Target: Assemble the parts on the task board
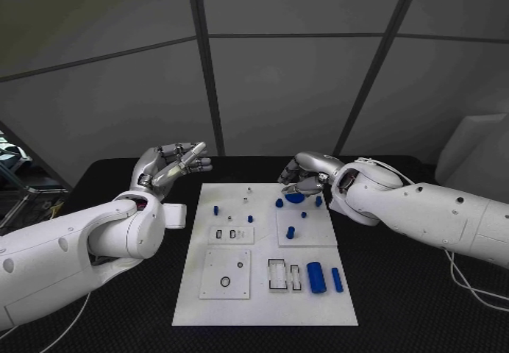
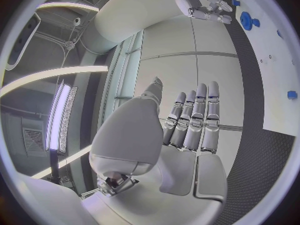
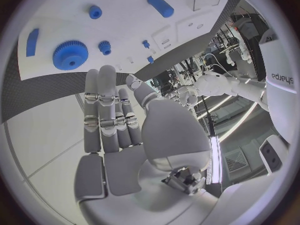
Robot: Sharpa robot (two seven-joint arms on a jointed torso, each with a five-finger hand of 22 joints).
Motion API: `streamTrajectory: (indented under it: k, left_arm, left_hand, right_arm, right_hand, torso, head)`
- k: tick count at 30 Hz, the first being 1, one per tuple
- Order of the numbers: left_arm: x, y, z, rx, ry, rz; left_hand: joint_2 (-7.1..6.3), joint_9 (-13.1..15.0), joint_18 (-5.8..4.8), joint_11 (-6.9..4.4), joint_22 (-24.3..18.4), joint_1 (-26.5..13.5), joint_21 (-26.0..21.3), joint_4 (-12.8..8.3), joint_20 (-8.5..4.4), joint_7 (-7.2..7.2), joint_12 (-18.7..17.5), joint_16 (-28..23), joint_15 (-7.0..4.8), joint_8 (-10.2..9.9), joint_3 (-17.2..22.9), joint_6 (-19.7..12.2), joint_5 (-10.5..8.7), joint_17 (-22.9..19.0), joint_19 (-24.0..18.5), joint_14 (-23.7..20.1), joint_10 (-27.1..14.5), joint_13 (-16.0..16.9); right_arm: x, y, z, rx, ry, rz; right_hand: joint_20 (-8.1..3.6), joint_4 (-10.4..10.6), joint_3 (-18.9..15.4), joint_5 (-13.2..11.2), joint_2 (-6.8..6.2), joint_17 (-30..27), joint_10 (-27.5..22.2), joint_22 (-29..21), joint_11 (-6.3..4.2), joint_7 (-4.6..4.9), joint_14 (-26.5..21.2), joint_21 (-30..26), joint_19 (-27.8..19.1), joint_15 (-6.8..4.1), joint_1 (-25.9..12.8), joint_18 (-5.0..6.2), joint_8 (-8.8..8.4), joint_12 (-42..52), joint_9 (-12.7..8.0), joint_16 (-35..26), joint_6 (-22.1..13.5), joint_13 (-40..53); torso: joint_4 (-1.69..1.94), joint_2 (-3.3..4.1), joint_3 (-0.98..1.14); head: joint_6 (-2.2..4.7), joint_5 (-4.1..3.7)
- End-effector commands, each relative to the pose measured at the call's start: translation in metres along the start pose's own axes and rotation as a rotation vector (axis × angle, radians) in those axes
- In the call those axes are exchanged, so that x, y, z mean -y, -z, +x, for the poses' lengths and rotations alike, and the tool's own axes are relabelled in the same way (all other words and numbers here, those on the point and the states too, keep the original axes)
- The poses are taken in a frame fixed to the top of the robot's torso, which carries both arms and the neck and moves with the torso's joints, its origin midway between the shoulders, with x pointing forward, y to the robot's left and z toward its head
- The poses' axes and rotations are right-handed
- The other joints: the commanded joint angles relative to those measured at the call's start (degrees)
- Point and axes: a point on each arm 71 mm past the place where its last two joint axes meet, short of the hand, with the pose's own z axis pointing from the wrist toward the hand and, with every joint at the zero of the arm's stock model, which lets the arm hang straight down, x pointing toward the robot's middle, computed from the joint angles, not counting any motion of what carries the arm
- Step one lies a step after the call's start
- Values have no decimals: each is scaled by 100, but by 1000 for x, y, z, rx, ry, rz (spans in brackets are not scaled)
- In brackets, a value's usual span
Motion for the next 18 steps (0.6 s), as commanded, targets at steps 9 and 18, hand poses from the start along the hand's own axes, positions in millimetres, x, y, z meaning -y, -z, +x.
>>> streamTrajectory:
  k: [9,18]
  left_arm:
    - [4,1,9,-63,35,-6]
    - [4,2,8,-66,37,-9]
  left_hand:
    - [12,-5,-77,19,6,45,42,-38,6,95,-23,-25,2,-29,-4,-21,-21,5,43,35,-18,-6]
    - [11,-6,-77,20,7,43,44,-40,6,96,-25,-27,3,-31,-6,-22,-21,6,42,34,-19,-6]
  right_arm:
    - [-8,-6,7,-89,229,25]
    - [-9,-9,9,-104,272,39]
  right_hand:
    - [45,214,-11,-133,-199,1955,-56,1239,-3,-41,220,1104,305,29,-34,-73,-9,0,-1,1964,-135,18]
    - [44,289,24,-112,-203,2471,14,1712,-25,-67,215,1484,435,21,40,-135,-4,21,2,2460,-179,29]
  torso:
    - [53,197,-27]
    - [63,221,-17]
  head:
    - [50,-32]
    - [20,-34]
